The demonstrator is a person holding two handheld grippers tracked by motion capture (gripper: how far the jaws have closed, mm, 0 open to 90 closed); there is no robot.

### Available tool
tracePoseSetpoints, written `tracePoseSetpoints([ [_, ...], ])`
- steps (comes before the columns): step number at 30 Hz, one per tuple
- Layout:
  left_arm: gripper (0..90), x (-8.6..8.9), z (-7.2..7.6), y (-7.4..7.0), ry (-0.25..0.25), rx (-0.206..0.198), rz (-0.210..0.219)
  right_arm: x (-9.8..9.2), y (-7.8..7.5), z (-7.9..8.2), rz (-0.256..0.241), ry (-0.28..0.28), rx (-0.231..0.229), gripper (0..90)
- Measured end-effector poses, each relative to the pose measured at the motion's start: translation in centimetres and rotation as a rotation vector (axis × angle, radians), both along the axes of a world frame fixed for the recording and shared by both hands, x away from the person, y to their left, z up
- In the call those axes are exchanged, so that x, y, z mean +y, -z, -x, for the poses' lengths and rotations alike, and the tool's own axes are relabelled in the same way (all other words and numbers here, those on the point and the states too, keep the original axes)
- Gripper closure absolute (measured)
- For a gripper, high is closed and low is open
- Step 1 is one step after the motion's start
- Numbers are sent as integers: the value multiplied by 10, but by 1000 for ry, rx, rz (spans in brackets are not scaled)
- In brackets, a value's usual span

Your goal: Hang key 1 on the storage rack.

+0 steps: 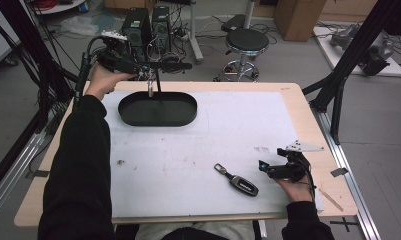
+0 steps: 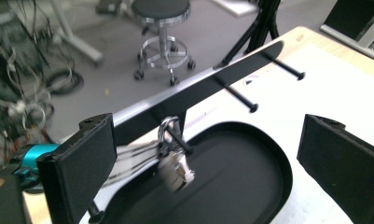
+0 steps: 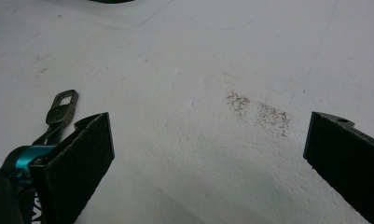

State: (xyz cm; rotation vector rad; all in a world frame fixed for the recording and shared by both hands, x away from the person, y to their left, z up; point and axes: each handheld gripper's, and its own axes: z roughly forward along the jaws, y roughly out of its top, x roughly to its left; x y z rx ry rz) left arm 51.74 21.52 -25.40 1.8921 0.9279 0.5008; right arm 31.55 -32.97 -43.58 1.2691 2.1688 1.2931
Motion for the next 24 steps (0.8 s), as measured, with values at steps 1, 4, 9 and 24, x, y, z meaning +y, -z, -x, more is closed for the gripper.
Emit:
tracePoseSetpoints([
  [1, 52, 0, 3, 1, 12, -6, 10, 0, 0, 0, -2, 3, 4, 8],
  [4, 56, 2, 11, 6, 49, 3, 8, 0, 0, 0, 0, 1, -1, 8],
  [9, 57, 7, 21, 15, 65, 6, 11, 1, 0, 0, 4, -2, 1, 8],
  [24, 57, 15, 44, 26, 59, 8, 15, 2, 1, -1, 11, 2, 5, 8],
])
